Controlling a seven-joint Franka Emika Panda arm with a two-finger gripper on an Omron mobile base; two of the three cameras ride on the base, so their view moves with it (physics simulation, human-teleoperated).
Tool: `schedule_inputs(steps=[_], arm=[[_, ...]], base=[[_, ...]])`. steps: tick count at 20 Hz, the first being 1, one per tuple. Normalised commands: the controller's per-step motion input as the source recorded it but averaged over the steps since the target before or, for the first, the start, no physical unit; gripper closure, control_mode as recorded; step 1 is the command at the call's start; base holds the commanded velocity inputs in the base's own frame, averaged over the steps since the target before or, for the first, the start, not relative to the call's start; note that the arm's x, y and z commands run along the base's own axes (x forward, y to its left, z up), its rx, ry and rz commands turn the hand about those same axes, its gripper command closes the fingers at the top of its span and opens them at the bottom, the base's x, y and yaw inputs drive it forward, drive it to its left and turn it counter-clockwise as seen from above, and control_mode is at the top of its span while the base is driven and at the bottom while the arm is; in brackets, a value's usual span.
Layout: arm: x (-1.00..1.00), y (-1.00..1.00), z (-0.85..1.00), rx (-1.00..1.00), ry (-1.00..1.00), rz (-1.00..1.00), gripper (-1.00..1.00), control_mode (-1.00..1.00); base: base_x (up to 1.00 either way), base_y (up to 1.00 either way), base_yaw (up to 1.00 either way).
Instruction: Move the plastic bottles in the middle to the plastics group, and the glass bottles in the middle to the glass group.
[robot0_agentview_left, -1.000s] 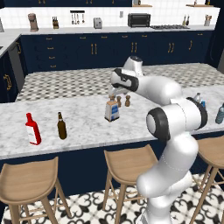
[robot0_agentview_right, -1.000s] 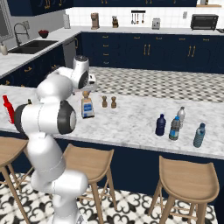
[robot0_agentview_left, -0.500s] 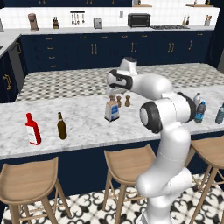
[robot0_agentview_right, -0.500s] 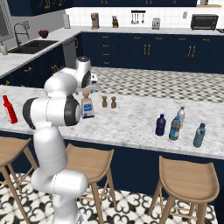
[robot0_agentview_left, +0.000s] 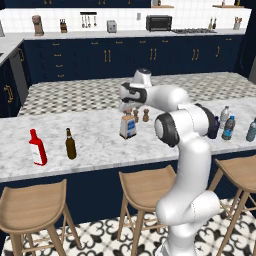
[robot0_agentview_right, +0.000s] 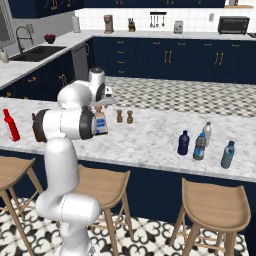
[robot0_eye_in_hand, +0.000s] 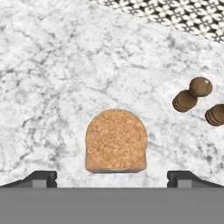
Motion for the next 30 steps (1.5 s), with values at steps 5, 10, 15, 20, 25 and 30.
schedule_inputs(steps=[5,10,15,20,25,30], arm=[[0.31,0.02,-0.12,-0.05,0.0,0.0,-1.0,-1.0],[0.24,0.11,-0.04,-0.01,0.0,0.0,-1.0,-1.0],[0.01,0.06,-0.01,0.0,0.0,0.0,-1.0,-1.0],[-0.04,-0.03,-0.12,0.0,0.0,-0.01,-1.0,-1.0],[-0.02,0.03,-0.21,0.0,0.0,0.0,1.0,-1.0],[-0.02,0.01,-0.09,0.0,0.0,0.0,1.0,-1.0]], base=[[0.0,0.0,0.0],[0.0,0.0,0.0],[0.0,0.0,0.0],[0.0,0.0,0.0],[0.0,0.0,0.0],[0.0,0.0,0.0]])
